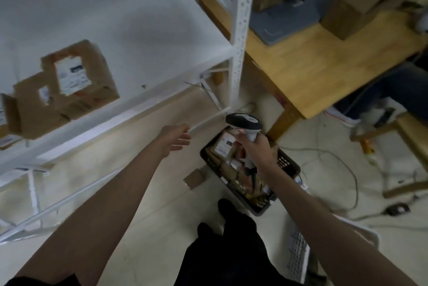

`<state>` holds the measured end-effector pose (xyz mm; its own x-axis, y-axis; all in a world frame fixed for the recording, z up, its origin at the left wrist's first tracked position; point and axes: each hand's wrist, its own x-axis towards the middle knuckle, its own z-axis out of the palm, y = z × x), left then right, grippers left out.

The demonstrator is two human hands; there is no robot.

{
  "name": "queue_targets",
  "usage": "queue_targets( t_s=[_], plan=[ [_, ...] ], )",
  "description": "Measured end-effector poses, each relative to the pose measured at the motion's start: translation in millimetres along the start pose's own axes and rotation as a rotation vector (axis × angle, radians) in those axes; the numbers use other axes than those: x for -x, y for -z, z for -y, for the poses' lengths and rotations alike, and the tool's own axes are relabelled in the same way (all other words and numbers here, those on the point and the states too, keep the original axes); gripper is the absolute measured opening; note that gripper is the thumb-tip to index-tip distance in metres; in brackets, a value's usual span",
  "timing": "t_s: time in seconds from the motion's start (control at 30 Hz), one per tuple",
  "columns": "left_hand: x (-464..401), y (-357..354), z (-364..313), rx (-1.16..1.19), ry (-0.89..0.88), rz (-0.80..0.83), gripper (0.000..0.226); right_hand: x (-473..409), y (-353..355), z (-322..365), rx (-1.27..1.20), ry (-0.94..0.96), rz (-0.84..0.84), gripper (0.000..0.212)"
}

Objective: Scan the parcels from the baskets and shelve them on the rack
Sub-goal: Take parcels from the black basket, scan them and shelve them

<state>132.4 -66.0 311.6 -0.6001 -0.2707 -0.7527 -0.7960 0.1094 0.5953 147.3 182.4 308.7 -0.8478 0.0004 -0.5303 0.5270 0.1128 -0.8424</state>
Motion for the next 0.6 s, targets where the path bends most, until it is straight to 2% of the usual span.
queue_targets(
  t_s=[0.1,0.2,0.27,0.33,0.4,0.53,0.6],
  plan=[
    [-9.8,-40.7,12.7,-0.107,0.009,0.079,0.032,4.8,30.1,-34.7,-0.077,-0.051,-0.115,0.018],
    [-20.7,-74.2,25.9,-0.211,0.031,0.13,0.02,2.8,50.5,-67.0,-0.121,-0.125,-0.209,0.023],
    [-32.0,-92.1,35.3,-0.272,0.04,0.138,0.024,-1.8,58.4,-86.0,-0.156,-0.165,-0.249,0.021],
    [-44.5,-107.0,43.0,-0.321,0.048,0.146,0.028,-8.9,64.0,-101.3,-0.17,-0.196,-0.266,0.015],
    [-58.2,-119.7,49.8,-0.341,0.058,0.148,0.02,-19.8,68.2,-113.9,-0.187,-0.219,-0.266,0.004],
    [-96.3,-140.4,65.1,-0.395,0.053,0.168,0.015,-54.6,71.0,-135.8,-0.193,-0.263,-0.244,0.004],
    [-120.1,-149.7,73.8,-0.421,0.04,0.171,0.018,-75.9,69.9,-149.4,-0.165,-0.274,-0.242,0.012]
  ],
)
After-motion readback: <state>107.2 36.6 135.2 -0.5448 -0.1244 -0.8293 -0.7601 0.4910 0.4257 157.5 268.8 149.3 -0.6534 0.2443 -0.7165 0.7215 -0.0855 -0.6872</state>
